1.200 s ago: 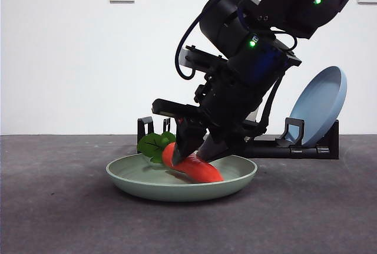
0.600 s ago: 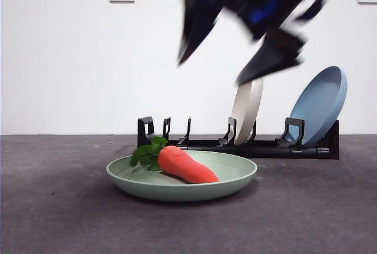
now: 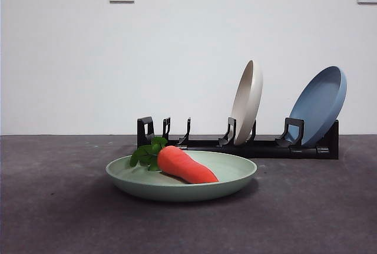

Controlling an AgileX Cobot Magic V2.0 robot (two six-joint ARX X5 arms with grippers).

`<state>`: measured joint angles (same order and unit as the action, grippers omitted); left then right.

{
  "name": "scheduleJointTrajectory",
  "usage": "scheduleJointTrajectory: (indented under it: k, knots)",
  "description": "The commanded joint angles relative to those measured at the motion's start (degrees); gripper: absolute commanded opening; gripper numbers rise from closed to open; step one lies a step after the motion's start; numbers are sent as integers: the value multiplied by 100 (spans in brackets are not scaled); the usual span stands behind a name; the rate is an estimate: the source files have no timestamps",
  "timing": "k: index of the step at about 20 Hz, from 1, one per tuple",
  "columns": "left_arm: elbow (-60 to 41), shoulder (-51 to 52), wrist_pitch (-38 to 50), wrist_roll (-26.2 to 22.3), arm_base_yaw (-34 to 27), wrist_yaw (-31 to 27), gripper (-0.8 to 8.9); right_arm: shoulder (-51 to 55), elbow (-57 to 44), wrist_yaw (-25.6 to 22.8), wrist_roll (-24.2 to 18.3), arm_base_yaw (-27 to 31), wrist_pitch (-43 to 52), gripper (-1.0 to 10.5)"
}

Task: Take the green plate from the plate rack,put the plate on the table,take the carrot from the table,put the carrot in the plate

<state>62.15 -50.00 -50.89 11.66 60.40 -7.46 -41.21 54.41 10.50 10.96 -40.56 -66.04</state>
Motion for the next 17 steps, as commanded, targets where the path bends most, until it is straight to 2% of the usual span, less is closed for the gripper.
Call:
scheduleJointTrajectory:
  k: [1, 2, 4, 5, 6, 17]
  knots:
    - [-7, 7, -59, 17, 0, 192, 292, 157, -17, 9, 15, -17, -28, 433]
    - [-7, 7, -74, 17, 0, 201, 220, 203, -17, 9, 15, -17, -28, 344]
    - [-7, 7, -114, 17, 0, 199, 15, 280, -17, 9, 13, -17, -26, 66]
    - [-7, 7, -127, 20, 0, 197, -20, 295, -17, 7, 9, -17, -26, -33]
    - [-7, 7, -138, 17, 0, 201, -6, 304, -17, 4, 7, -17, -26, -2]
    - [-7, 7, -146, 17, 0, 166, -4, 304, -17, -17, 9, -17, -26, 1]
